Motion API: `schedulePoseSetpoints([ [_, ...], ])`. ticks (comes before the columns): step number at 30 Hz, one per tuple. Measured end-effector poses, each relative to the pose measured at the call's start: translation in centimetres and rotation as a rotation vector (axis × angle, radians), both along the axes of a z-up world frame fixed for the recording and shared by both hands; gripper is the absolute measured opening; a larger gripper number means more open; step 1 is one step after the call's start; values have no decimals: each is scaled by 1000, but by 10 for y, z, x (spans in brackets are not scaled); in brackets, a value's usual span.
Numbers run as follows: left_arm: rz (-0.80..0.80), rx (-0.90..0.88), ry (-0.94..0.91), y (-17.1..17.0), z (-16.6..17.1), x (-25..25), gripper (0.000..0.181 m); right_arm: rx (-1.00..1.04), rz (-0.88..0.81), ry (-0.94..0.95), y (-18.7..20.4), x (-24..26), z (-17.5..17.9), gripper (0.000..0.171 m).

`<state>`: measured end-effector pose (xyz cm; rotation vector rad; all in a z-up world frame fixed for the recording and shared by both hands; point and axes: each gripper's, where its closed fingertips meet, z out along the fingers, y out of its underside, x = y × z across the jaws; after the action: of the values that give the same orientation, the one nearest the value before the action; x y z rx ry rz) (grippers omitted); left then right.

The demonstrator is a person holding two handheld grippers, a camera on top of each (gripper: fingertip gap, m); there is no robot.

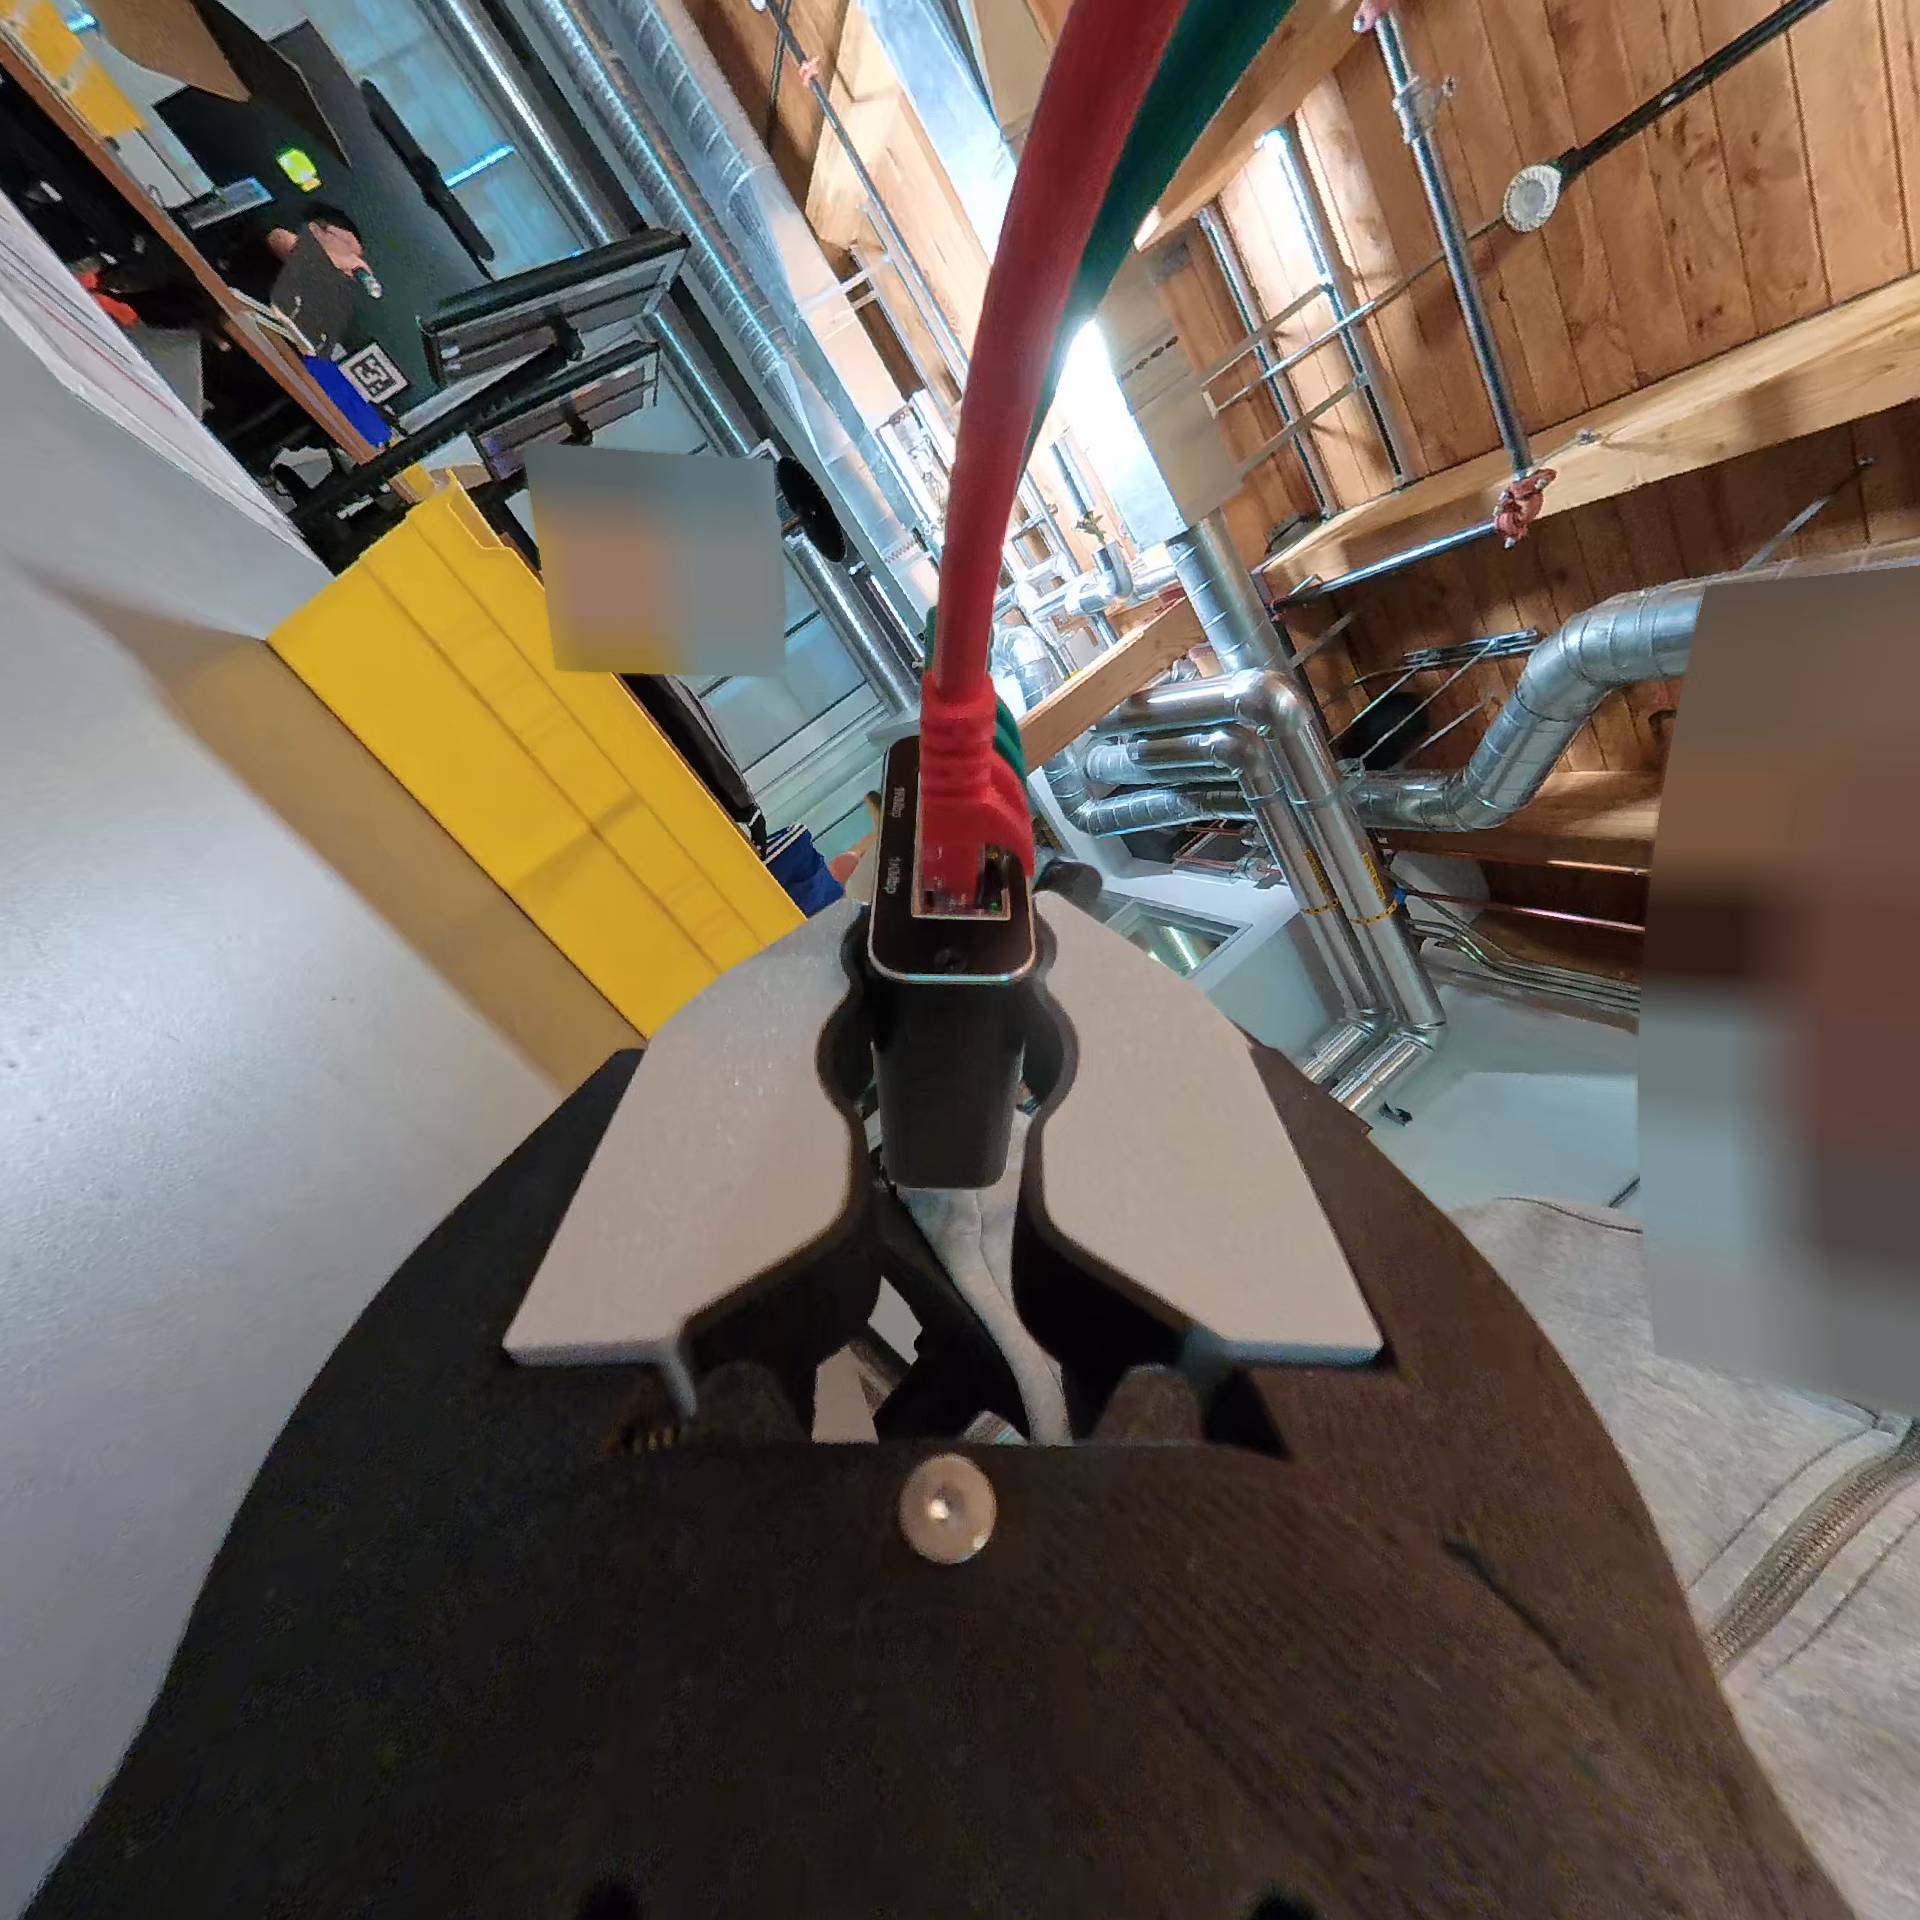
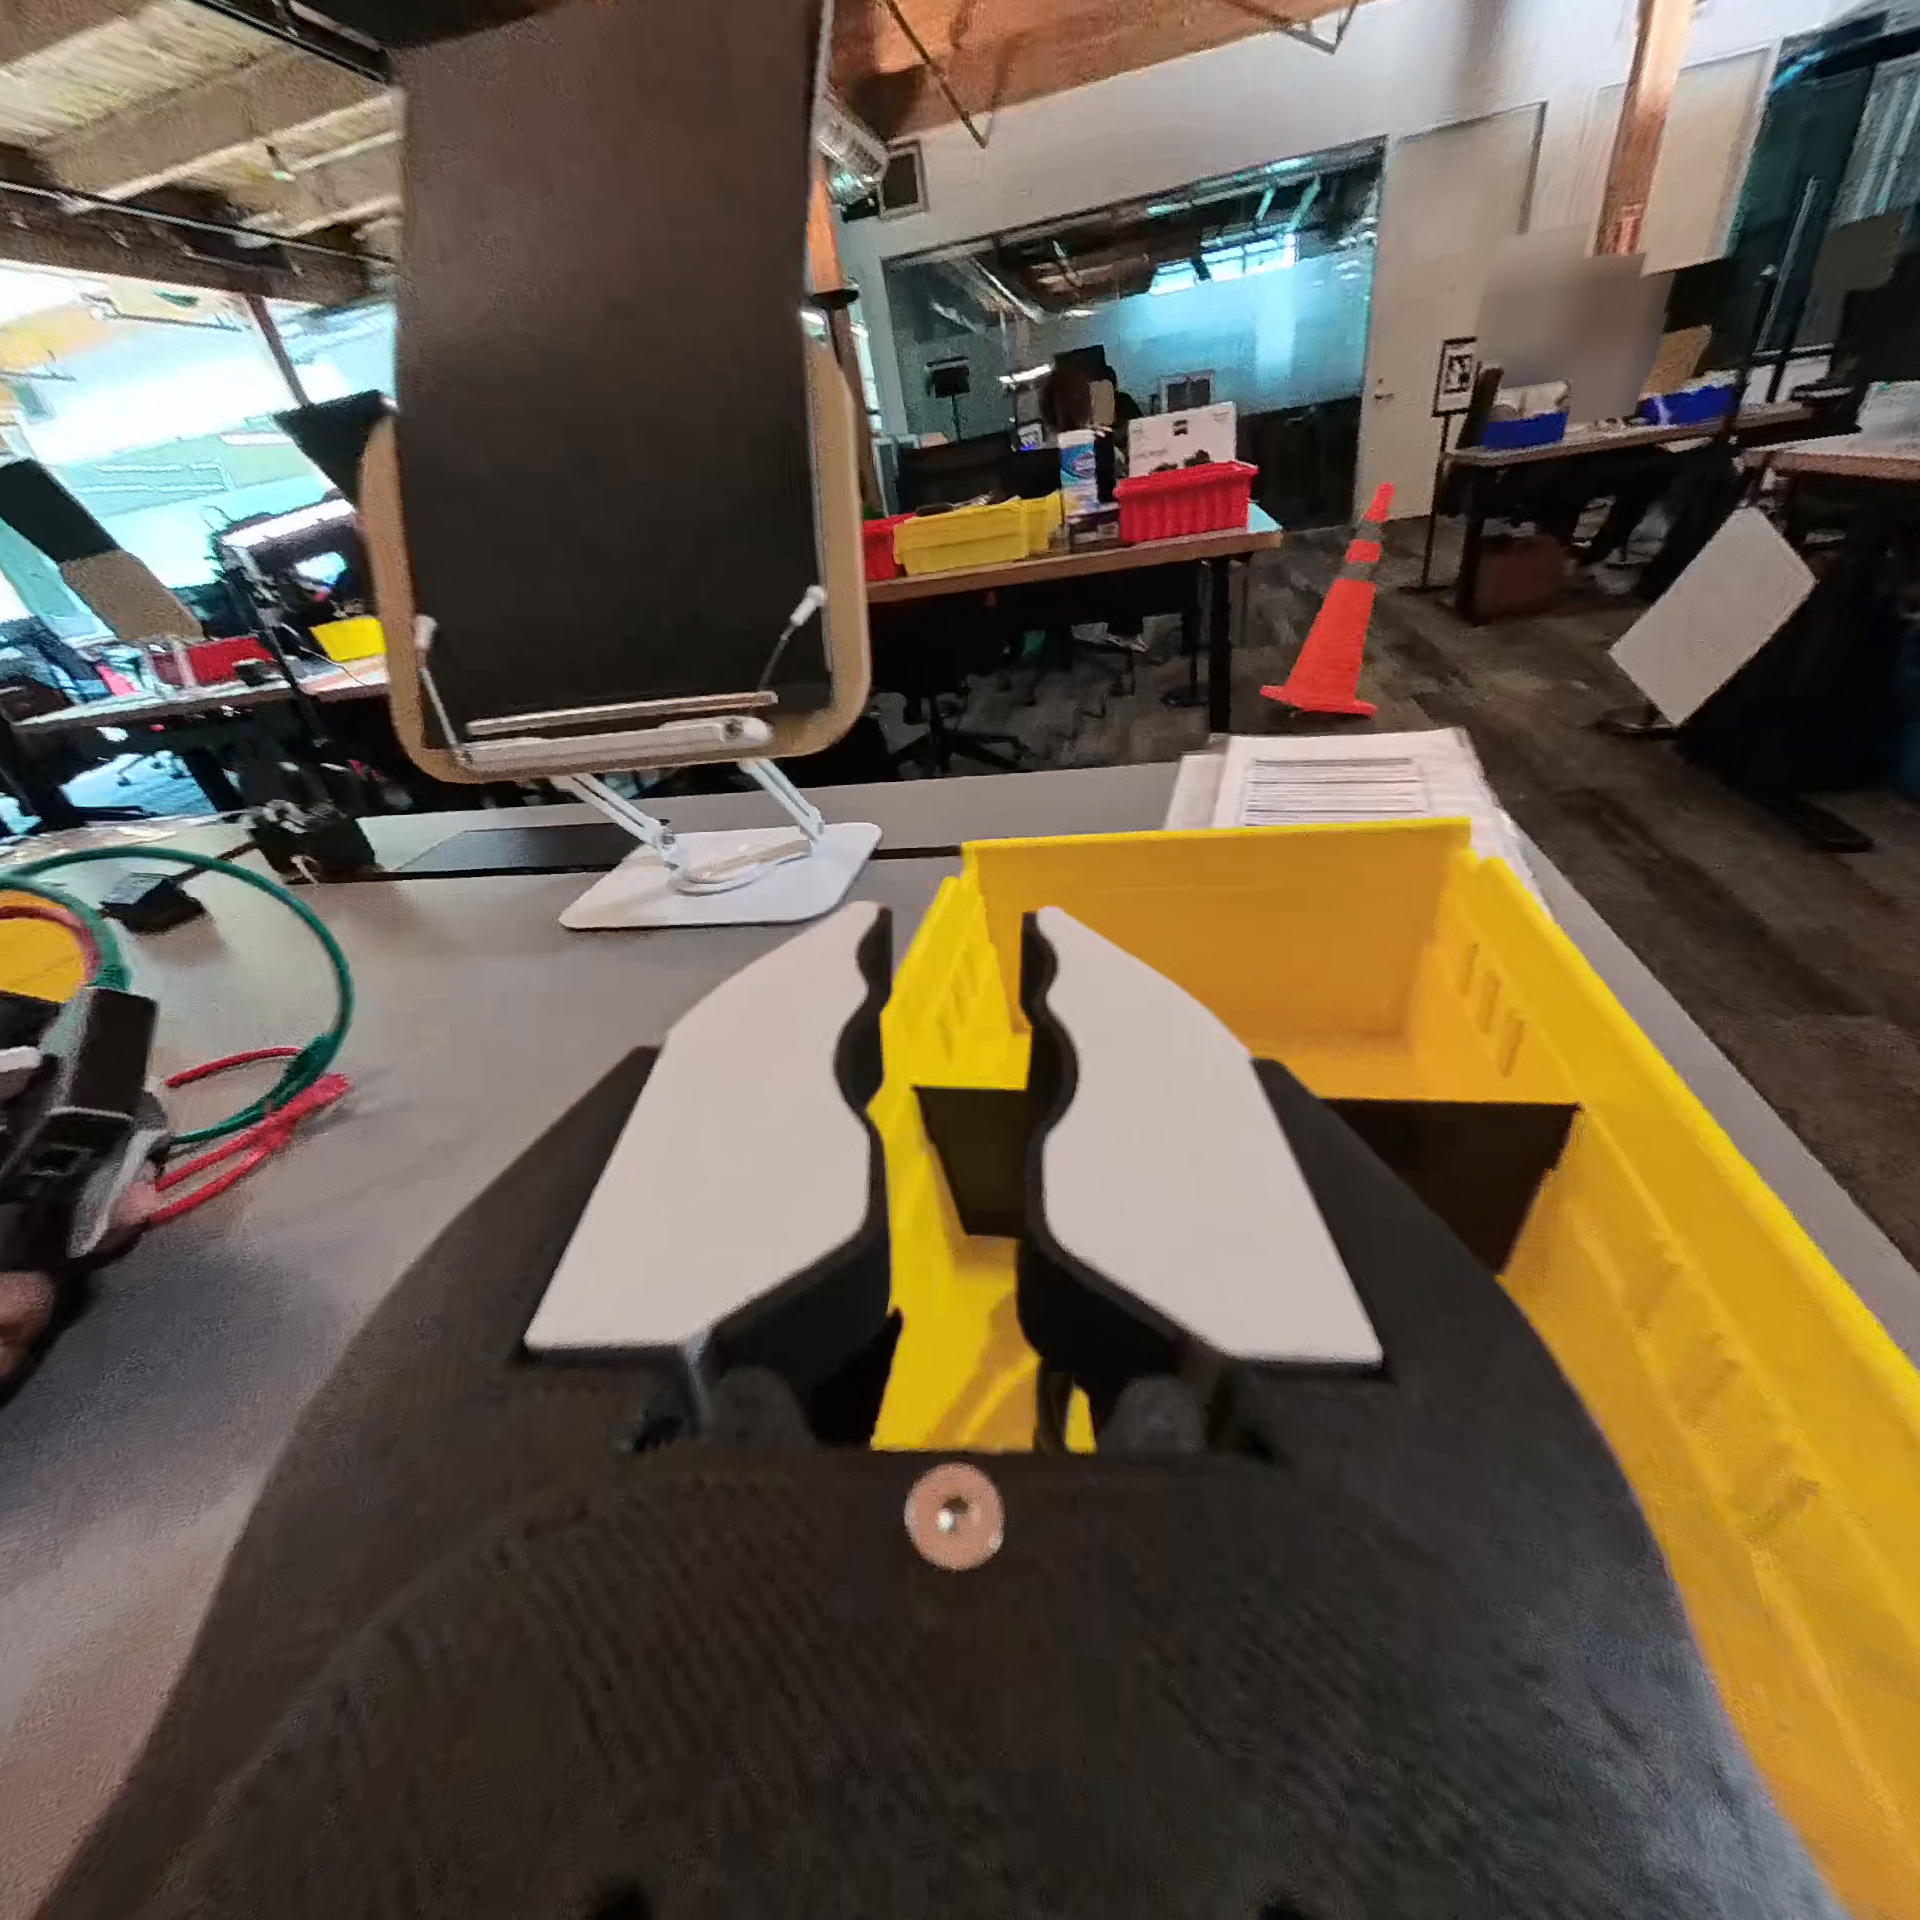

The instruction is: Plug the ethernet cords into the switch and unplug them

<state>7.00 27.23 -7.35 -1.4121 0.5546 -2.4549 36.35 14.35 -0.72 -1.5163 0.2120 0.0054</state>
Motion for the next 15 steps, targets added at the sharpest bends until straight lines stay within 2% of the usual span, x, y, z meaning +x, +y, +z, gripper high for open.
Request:
schedulePoseSetpoints([
  [3, -17, 25, 23, -5, -2, 3, 24, 52, 59, -101, 11, -42, 11, 18],
  [6, -71, 72, 65, -18, -6, 9, 23, 196, 69, -278, 11, -91, 30, 3],
  [8, -130, 122, 100, -32, -10, 14, 23, 219, 179, -321, 17, -132, 30, 1],
  [11, -255, 217, 154, -61, -17, 20, 22, 85, 401, -221, 38, -183, -2, 11],
  [15, -456, 338, 237, -105, -33, 21, 23, -114, 706, 90, 53, -236, -53, 37],
])
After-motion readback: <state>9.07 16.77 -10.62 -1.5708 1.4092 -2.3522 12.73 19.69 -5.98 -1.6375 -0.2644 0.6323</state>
